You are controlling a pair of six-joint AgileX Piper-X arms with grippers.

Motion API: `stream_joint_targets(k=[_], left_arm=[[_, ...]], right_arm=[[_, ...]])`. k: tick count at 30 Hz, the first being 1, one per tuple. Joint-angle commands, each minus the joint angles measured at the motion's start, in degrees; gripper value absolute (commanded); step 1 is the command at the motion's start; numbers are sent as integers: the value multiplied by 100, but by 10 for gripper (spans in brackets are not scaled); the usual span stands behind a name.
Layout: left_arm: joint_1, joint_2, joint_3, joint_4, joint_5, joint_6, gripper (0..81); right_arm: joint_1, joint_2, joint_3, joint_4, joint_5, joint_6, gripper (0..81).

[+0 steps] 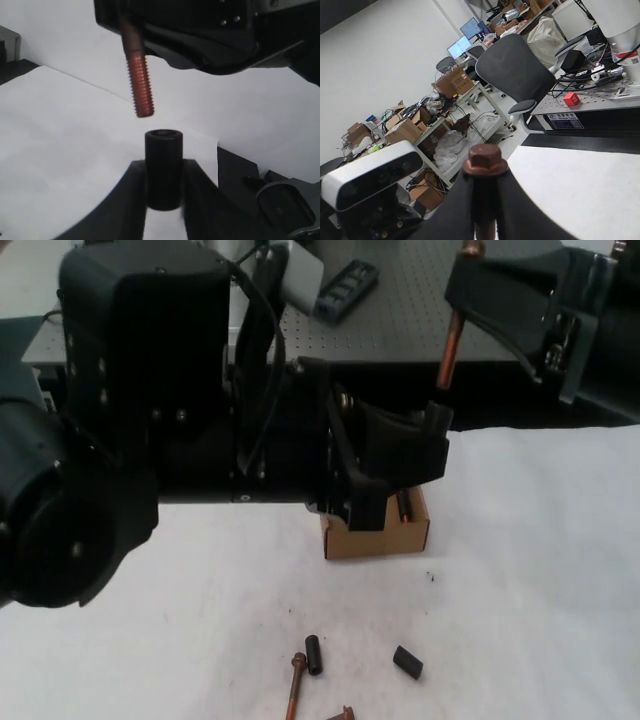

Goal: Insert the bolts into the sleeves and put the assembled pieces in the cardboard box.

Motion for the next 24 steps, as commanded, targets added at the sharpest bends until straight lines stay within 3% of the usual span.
stream_joint_targets(k=[1,24], left_arm=[[-7,-69,-4,-108,-77,-60,7],[-7,-69,26,-399,-211,-146,7]], right_arm=[[18,-7,-15,35,-55,-51,10],[84,-7,-15,462,-711,-23,8]])
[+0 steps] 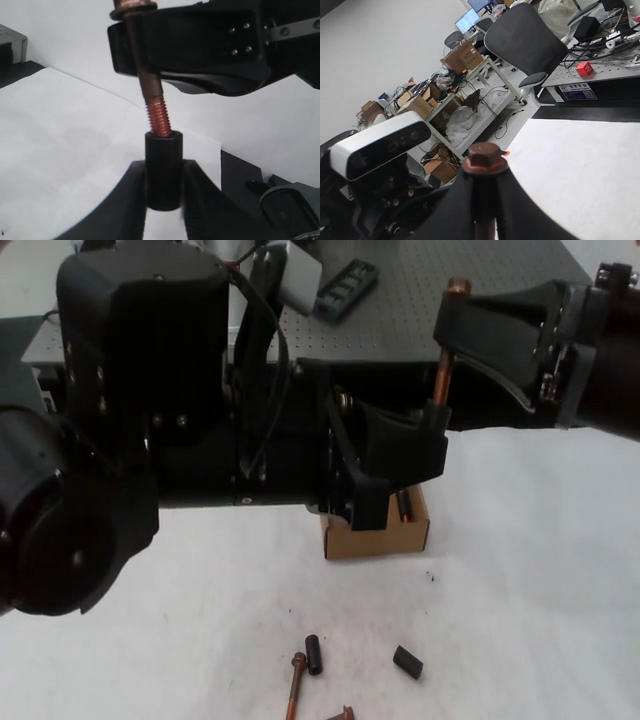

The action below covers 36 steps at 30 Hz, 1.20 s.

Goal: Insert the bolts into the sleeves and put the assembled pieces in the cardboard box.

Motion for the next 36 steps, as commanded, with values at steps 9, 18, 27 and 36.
stream_joint_targets(k=[9,18,27,36], left_arm=[[-7,-69,-28,-294,-343,168,7],[172,513,-369,-294,-2751,-60,7],[545,3600,-3322,2049,-3044,-22,7],[545,5793,-6038,3950,-3402,486,7]], right_arm=[[4,-21,-15,62,-496,-307,446],[-926,-695,-15,1254,-206,-587,441],[-1424,-1284,-15,3829,1223,-1829,441],[-1424,-1405,-15,4992,1667,-2133,441]])
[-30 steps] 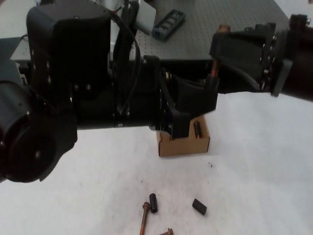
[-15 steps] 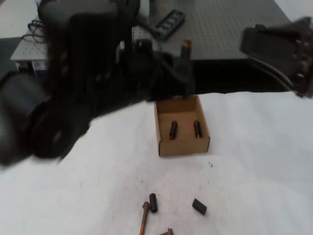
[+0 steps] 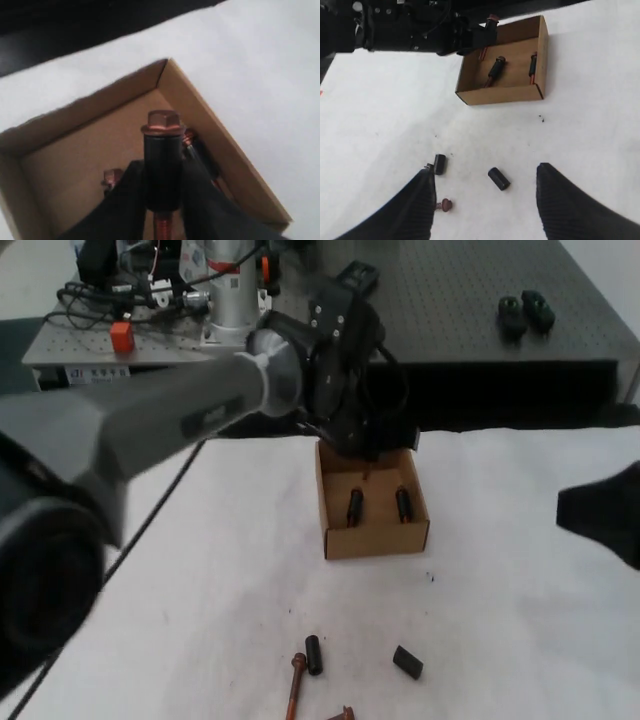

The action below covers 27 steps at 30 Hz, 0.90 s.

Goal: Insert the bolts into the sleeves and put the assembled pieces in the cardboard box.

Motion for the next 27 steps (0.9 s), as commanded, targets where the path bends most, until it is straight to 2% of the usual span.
stream_joint_targets(k=[1,10,16,20,23,27], left_arm=[[-5,904,-1399,1093,-122,201,7],[-5,1320,-1575,1179,-38,166,4],[-5,1318,-1575,1317,-40,161,139],[-5,1318,-1575,1482,-40,161,200],[-5,1286,-1575,1568,-40,161,204],[10,1174,-1586,1711,-40,161,204]], right_arm=[[-34,-39,-15,273,52,-110,441],[-22,-18,-15,378,118,-246,441],[29,367,-15,679,203,-905,441],[218,986,-15,610,304,-1368,441],[455,1623,-15,522,331,-1624,441],[898,2571,-15,-2,712,-2003,441]])
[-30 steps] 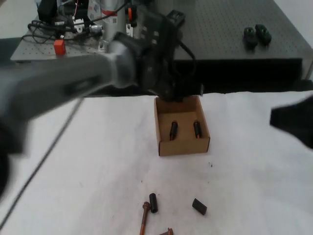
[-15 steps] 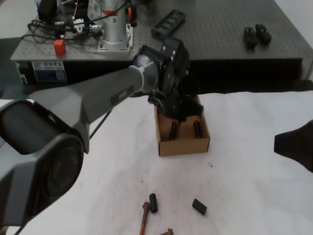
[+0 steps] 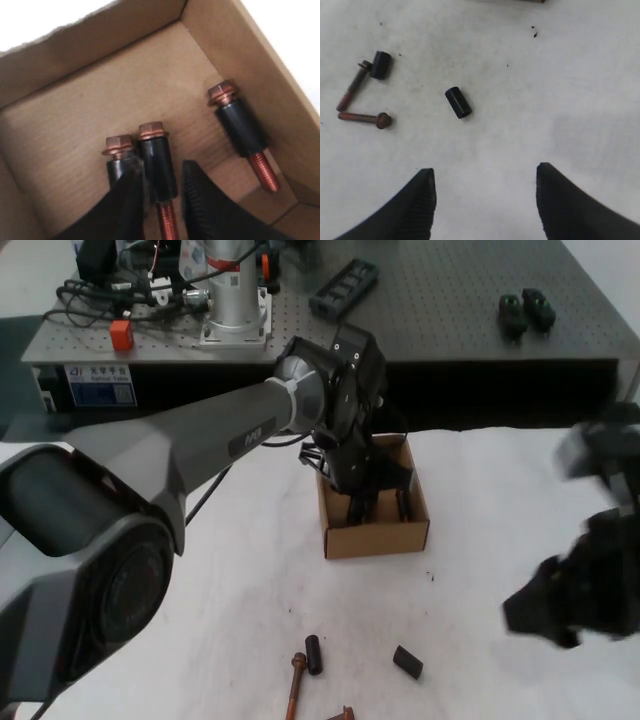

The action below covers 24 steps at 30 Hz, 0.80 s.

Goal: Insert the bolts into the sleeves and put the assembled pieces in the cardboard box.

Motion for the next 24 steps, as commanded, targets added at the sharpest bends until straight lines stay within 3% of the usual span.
stream_joint_targets(k=[1,6,13,18,24], left_arm=[[18,-264,-105,172,-4,74,204],[179,-858,-105,720,-85,254,204],[421,-2141,551,1472,-46,728,204],[423,-3131,1854,1097,-46,576,204],[423,-4021,3171,1002,-58,595,204]], right_arm=[[331,610,-29,-529,207,-345,441],[903,1841,-279,-889,293,-516,441],[1587,3239,-1055,-857,1056,-924,441],[1715,3797,-1565,-825,1327,-1030,438],[1715,4096,-1726,-448,1529,-1030,323]])
